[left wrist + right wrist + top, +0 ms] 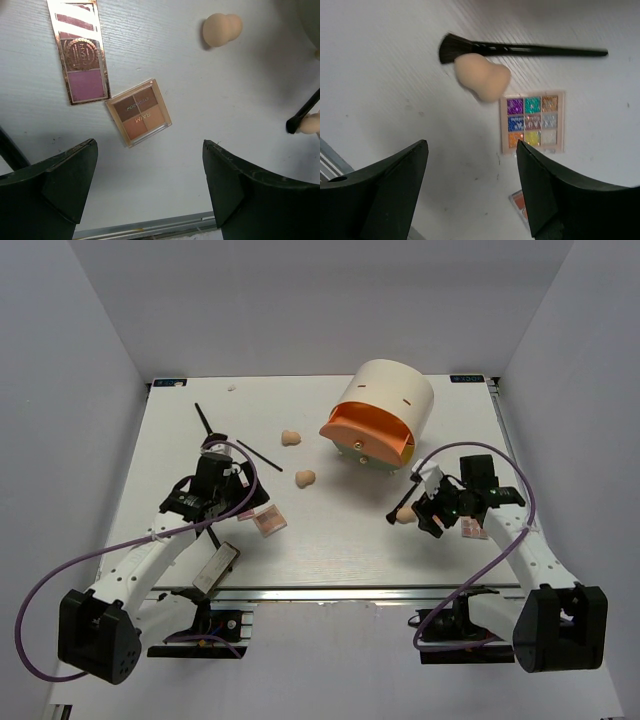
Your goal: Organize the makeup
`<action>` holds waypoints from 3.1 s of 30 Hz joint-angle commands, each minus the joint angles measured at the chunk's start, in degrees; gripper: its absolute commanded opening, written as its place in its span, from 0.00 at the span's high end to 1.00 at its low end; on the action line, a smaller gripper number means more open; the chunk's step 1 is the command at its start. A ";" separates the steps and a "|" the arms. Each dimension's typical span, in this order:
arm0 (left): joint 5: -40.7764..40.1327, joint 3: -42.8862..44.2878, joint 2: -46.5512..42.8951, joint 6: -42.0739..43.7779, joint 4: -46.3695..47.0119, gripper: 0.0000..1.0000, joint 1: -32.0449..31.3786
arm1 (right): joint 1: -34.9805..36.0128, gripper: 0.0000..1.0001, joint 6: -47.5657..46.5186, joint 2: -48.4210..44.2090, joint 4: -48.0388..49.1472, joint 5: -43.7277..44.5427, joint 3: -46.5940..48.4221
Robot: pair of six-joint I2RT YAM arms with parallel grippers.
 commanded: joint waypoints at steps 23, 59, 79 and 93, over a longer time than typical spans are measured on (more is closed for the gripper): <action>1.19 0.55 0.14 -5.81 0.85 0.07 0.34 | 2.17 0.43 -28.52 13.15 19.36 -10.06 -2.87; 13.32 6.61 22.45 -6.95 20.09 0.15 0.25 | 6.30 1.00 32.55 2.58 39.56 -19.30 25.69; 9.54 16.10 36.78 -8.89 24.41 0.22 -2.11 | 8.33 0.64 30.20 10.78 32.45 -10.41 25.53; 6.91 23.22 43.99 -7.22 20.02 0.27 -4.75 | 8.42 0.49 29.05 9.20 31.22 -11.20 26.14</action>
